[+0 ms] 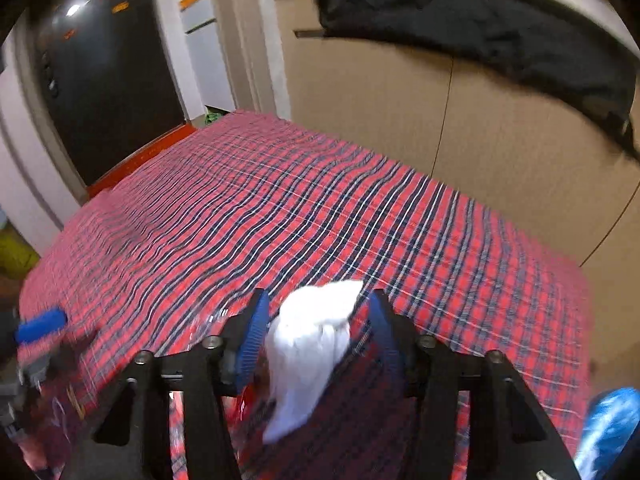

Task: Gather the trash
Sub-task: 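Grasp the white tissue with the right tool while the left tool grasps the bagged tape roll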

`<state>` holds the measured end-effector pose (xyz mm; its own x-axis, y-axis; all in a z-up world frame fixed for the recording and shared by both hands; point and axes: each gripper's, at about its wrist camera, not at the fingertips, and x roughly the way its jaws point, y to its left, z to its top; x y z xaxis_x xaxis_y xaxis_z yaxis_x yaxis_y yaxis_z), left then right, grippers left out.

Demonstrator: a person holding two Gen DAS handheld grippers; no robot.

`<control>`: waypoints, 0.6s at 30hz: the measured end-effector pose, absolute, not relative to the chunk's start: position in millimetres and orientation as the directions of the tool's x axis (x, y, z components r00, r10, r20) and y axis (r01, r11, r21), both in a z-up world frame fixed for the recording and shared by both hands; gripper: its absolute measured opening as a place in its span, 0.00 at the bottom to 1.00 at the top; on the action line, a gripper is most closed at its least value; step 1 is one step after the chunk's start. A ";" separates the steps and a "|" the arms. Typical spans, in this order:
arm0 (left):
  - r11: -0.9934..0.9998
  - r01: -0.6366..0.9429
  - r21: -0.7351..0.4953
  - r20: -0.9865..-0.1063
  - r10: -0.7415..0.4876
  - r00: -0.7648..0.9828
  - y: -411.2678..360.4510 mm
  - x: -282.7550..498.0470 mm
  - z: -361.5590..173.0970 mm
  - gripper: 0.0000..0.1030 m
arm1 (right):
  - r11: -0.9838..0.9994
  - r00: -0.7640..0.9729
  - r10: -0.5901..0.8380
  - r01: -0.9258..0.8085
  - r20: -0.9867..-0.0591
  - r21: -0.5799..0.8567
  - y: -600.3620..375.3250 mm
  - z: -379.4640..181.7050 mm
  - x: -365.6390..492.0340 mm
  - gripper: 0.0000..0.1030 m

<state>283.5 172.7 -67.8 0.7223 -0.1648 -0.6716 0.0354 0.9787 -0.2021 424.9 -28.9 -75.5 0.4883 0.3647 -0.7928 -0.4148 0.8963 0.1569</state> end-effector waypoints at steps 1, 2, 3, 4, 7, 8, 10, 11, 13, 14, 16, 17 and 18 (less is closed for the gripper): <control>0.978 0.032 -0.205 -0.675 -0.165 0.719 172.9 284.0 -68.6 0.45 | 0.890 0.469 0.378 -0.421 -0.798 0.175 -28.7 -77.7 427.2 0.23; 0.978 0.029 -0.207 -0.677 -0.164 0.717 172.1 284.4 -69.0 0.45 | 0.888 0.466 0.375 -0.429 -0.801 0.167 -28.9 -77.1 424.5 0.21; 0.977 0.027 -0.209 -0.678 -0.165 0.716 170.9 284.8 -69.2 0.45 | 0.889 0.483 0.367 -0.434 -0.795 0.147 -29.2 -74.8 421.3 0.20; 0.977 0.027 -0.212 -0.679 -0.167 0.715 169.2 285.5 -69.7 0.45 | 0.889 0.510 0.355 -0.443 -0.784 0.114 -30.8 -69.6 415.2 0.19; 0.972 0.046 -0.230 -0.684 -0.195 0.703 155.2 291.3 -68.0 0.45 | 0.897 0.589 0.328 -0.439 -0.738 0.049 -47.2 -48.0 396.0 0.18; 0.970 0.053 -0.238 -0.684 -0.206 0.700 150.6 293.2 -67.2 0.45 | 0.903 0.606 0.327 -0.426 -0.725 0.052 -57.4 -40.3 389.8 0.18; 0.961 0.068 -0.266 -0.687 -0.239 0.686 136.1 300.3 -65.7 0.45 | 0.917 0.633 0.313 -0.394 -0.708 0.053 -76.4 -28.1 380.2 0.18; 0.956 0.073 -0.283 -0.688 -0.256 0.679 130.4 303.6 -65.1 0.45 | 0.925 0.650 0.306 -0.377 -0.696 0.055 -87.9 -22.2 374.0 0.18; 0.940 0.087 -0.331 -0.683 -0.302 0.664 115.8 314.5 -64.4 0.46 | 0.934 0.675 0.300 -0.350 -0.674 0.065 -106.1 -13.3 364.7 0.18; 0.940 0.084 -0.332 -0.687 -0.302 0.661 108.4 320.2 -65.0 0.46 | 0.938 0.682 0.295 -0.339 -0.669 0.068 -115.3 -9.9 359.5 0.18; 0.949 0.085 -0.305 -0.704 -0.285 0.650 94.8 329.9 -67.9 0.46 | 0.943 0.687 0.288 -0.327 -0.668 0.070 -128.4 -6.6 350.7 0.18; 0.959 0.084 -0.272 -0.721 -0.261 0.643 86.2 336.2 -70.7 0.46 | 0.944 0.689 0.287 -0.323 -0.665 0.072 -136.0 -5.3 345.0 0.18; 0.966 0.081 -0.245 -0.729 -0.239 0.642 80.3 339.0 -72.4 0.46 | 0.945 0.692 0.285 -0.317 -0.663 0.075 -143.2 -4.4 339.6 0.18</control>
<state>339.0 80.3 -72.4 0.6419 -0.2388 -0.7286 0.0809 0.9660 -0.2454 339.6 -143.2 -4.4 0.6921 0.2850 -0.6632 -0.3172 0.9454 0.0753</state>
